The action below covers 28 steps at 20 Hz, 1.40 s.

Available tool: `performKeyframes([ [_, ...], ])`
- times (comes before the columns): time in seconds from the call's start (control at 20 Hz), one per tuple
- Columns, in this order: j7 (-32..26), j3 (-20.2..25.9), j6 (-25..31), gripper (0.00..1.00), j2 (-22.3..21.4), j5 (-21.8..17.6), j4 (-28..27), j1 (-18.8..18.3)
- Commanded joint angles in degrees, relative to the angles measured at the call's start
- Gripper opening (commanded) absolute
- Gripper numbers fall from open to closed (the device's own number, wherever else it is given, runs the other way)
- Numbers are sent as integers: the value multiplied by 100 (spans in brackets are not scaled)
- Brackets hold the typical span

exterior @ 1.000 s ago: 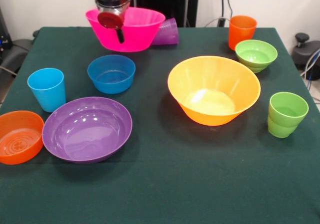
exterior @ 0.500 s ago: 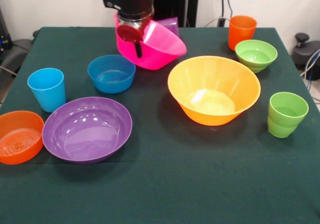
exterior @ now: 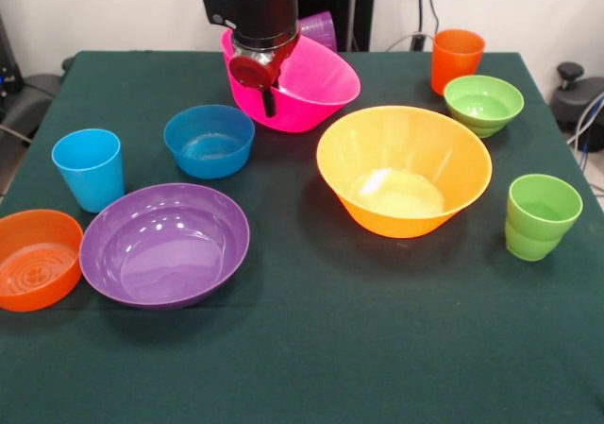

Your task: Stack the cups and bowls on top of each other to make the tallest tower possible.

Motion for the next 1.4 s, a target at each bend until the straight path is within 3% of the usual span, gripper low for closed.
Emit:
performKeyframes([
  [0.05, 1006, -237, -312, 0, 363, -145, -190, 211],
  [0.95, 946, -230, -299, 0, 218, -79, -73, 188],
  [1.4, 1145, -293, -90, 0, -171, 98, -6, 435],
])
